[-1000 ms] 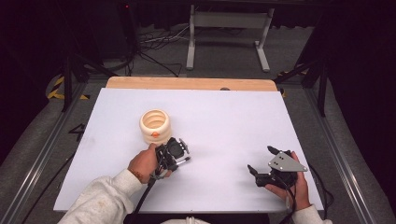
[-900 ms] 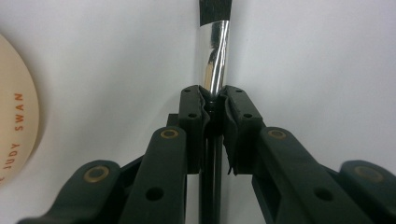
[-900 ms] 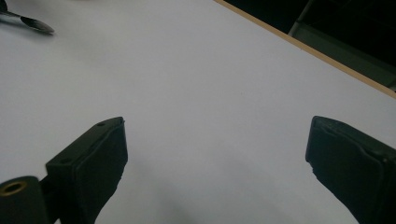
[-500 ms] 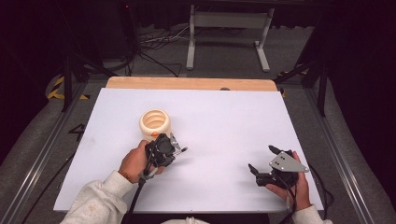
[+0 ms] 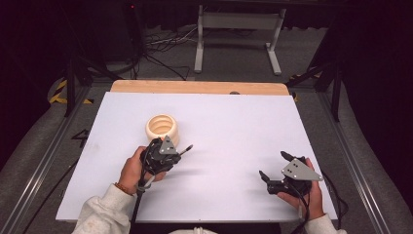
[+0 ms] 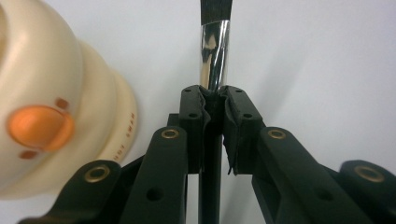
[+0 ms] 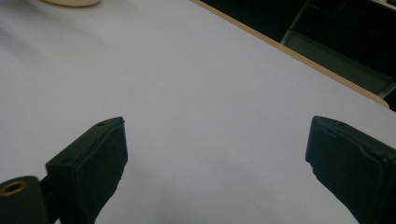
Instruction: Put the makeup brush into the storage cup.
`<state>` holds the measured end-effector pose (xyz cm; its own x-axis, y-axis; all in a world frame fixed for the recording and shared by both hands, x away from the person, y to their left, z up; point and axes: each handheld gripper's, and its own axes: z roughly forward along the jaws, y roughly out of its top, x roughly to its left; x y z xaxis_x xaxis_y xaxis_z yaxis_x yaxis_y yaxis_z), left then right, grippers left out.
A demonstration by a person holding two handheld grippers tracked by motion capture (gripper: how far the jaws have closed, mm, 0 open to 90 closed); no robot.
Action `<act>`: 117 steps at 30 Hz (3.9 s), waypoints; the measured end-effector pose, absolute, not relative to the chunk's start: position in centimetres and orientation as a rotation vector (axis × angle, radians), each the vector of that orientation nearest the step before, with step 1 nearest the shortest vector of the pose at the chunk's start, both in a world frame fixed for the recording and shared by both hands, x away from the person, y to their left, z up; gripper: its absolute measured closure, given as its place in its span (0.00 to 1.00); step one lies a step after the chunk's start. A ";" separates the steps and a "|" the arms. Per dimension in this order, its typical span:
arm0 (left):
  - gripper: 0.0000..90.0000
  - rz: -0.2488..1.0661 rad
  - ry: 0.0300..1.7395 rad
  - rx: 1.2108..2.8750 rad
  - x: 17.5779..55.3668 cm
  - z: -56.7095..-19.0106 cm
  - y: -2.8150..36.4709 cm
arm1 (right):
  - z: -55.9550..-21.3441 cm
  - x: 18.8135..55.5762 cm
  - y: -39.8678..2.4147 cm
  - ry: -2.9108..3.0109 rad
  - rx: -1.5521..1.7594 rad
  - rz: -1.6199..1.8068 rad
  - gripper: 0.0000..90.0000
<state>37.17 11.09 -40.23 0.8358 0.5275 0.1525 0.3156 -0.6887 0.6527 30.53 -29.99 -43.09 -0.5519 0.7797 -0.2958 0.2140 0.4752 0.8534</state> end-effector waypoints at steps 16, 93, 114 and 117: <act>0.88 0.490 0.594 2.134 37.2 -38.3 12.8 | -42.9 30.7 -30.3 2.009 0.824 1.052 0.07; 0.88 0.462 0.670 1.707 44.8 -39.8 19.0 | -43.2 30.4 -30.8 2.002 0.848 1.061 0.07; 0.88 0.473 0.653 1.813 44.2 -41.2 17.5 | -43.1 30.4 -30.7 2.012 0.836 1.067 0.07; 0.88 0.478 0.650 1.823 44.2 -41.3 17.6 | -43.1 30.4 -30.6 2.011 0.836 1.067 0.07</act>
<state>44.18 17.59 -41.25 0.7690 0.6391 0.0118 0.2017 -0.2601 0.9443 30.36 -30.63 -43.12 -0.5460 0.7900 -0.2787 0.2124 0.4523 0.8662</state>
